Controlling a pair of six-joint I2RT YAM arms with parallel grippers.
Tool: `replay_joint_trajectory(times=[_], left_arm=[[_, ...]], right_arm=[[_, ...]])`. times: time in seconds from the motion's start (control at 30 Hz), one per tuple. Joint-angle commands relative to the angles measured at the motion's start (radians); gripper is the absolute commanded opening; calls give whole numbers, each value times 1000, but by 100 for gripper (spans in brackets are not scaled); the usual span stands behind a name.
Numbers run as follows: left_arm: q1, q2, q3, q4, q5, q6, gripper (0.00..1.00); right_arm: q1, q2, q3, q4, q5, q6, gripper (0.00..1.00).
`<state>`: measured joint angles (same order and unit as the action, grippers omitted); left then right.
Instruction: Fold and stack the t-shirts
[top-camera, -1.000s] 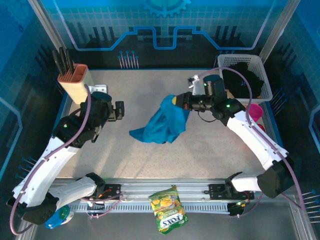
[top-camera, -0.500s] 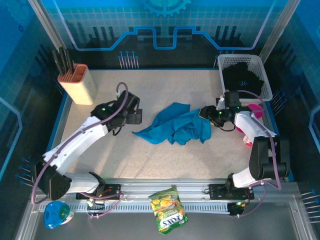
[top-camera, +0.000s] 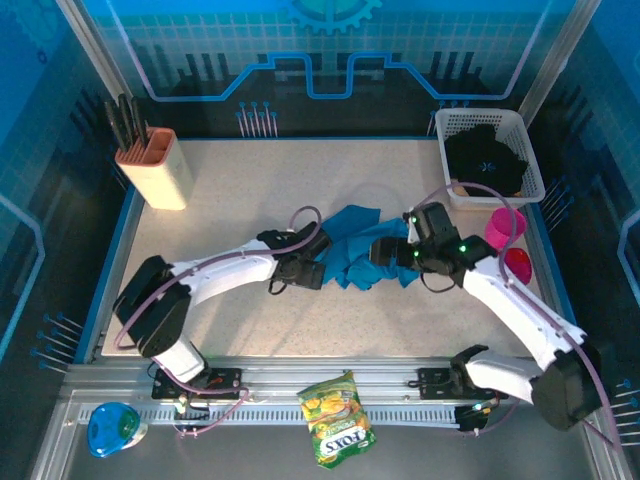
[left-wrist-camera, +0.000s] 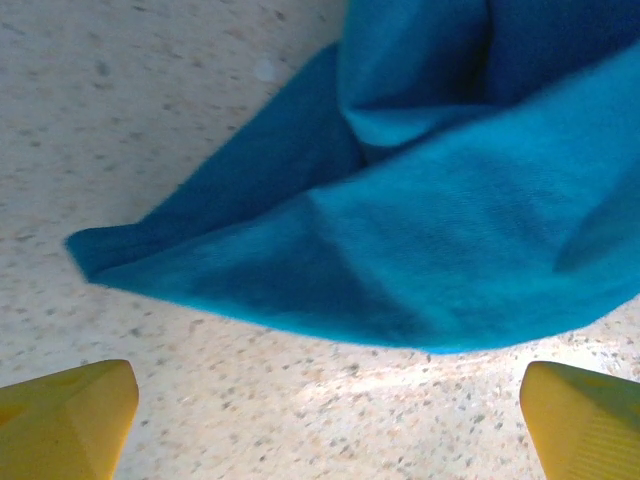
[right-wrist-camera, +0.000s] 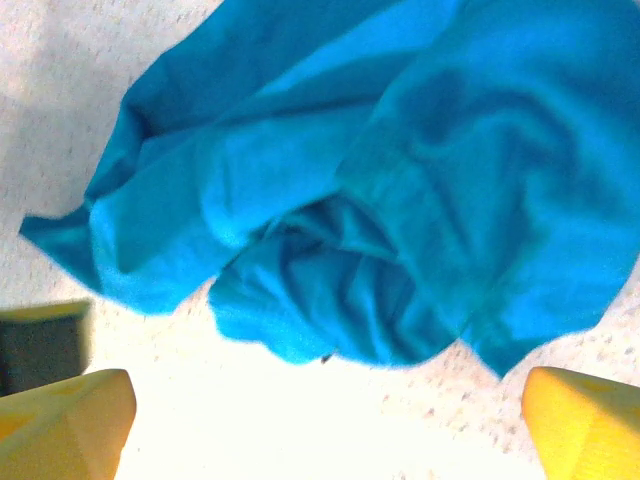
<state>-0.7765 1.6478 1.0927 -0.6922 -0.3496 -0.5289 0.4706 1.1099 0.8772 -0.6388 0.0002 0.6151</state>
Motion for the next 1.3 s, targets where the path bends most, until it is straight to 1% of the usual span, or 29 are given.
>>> replay_joint_trajectory(times=[0.0, 0.07, 0.1, 0.17, 0.27, 0.33, 0.4, 0.43, 0.57, 0.67, 0.77, 0.87, 0.93, 1.1, 1.17, 1.27], left_arm=[[-11, 66, 26, 60, 1, -19, 99], [-12, 103, 43, 71, -28, -16, 99], [-12, 117, 47, 76, -48, -13, 97], [-13, 128, 48, 87, -86, -13, 91], [-12, 106, 22, 124, -102, -9, 67], [-13, 80, -3, 152, -93, -2, 28], [-12, 57, -25, 170, -81, 7, 7], [-14, 45, -35, 173, -82, 6, 0], [-15, -7, -74, 190, -81, 8, 0], [-15, -52, -95, 200, -82, 8, 0], [-14, -83, -105, 197, -93, 10, 0], [-14, -101, -114, 201, -99, 13, 0], [-14, -105, -119, 201, -101, 12, 0], [-14, -126, -127, 200, -100, 10, 0], [-14, -144, -130, 194, -105, 10, 0], [-14, -178, -131, 173, -120, 12, 0]], right_arm=[[76, -10, -84, 0, 55, 170, 96], [129, 12, -107, 51, 68, 226, 94], [152, 33, -110, 68, 81, 249, 92], [184, 82, -102, 103, 100, 279, 90], [222, 157, -78, 151, 132, 320, 87], [245, 207, -62, 188, 146, 344, 87], [269, 254, -41, 214, 157, 362, 87], [283, 280, -28, 221, 166, 374, 87], [326, 369, 11, 238, 203, 412, 87], [340, 420, 46, 244, 238, 440, 84], [354, 460, 76, 234, 298, 455, 80], [361, 501, 112, 205, 367, 461, 74], [361, 531, 131, 186, 406, 470, 68], [361, 567, 150, 159, 491, 499, 48], [355, 566, 152, 149, 521, 494, 37], [335, 537, 149, 134, 543, 471, 15]])
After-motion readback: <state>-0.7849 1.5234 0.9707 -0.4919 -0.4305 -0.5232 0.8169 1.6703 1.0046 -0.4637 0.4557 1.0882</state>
